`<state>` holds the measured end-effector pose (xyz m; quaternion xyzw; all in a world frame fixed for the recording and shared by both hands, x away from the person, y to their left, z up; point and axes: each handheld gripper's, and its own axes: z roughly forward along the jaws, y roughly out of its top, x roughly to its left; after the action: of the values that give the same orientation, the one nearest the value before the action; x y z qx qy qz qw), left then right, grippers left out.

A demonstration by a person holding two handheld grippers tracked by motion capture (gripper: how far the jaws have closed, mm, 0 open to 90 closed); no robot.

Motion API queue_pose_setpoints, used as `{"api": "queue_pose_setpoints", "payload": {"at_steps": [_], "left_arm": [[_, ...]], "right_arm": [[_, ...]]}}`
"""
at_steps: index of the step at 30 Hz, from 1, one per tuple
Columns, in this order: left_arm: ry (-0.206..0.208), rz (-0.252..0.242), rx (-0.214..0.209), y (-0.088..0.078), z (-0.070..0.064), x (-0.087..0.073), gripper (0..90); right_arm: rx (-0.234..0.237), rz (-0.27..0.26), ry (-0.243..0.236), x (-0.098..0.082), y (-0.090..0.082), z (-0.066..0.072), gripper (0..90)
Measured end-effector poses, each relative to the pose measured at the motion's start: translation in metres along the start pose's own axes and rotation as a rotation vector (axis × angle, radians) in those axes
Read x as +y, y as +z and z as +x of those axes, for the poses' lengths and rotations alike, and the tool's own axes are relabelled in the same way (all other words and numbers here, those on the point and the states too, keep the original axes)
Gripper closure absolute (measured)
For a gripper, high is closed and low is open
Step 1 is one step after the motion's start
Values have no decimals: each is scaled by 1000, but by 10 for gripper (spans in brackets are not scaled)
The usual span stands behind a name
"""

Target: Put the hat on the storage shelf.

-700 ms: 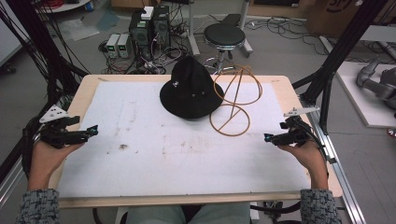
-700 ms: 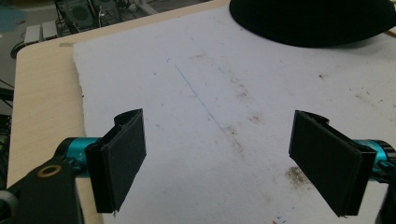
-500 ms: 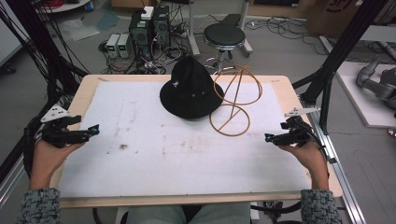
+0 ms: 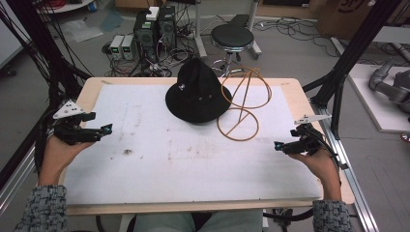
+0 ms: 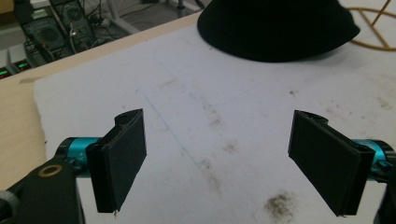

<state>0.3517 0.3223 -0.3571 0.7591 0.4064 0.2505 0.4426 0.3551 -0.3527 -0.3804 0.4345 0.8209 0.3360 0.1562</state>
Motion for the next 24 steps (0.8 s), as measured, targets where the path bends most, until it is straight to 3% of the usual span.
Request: {"api": "queue_pose_setpoints", "payload": {"at_steps": [7, 12, 17, 24], "left_arm": [[10, 8, -61, 17, 7, 12, 202], [52, 33, -98, 30, 6, 25, 203], [82, 3, -138, 39, 4, 43, 203], [89, -44, -154, 47, 3, 67, 196]], "right_arm": [[-17, -13, -1, -2, -6, 3, 105], [-20, -13, -6, -5, -8, 6, 105], [-27, -13, -11, -9, -11, 8, 105], [-22, -31, -16, -12, -12, 13, 105]]}}
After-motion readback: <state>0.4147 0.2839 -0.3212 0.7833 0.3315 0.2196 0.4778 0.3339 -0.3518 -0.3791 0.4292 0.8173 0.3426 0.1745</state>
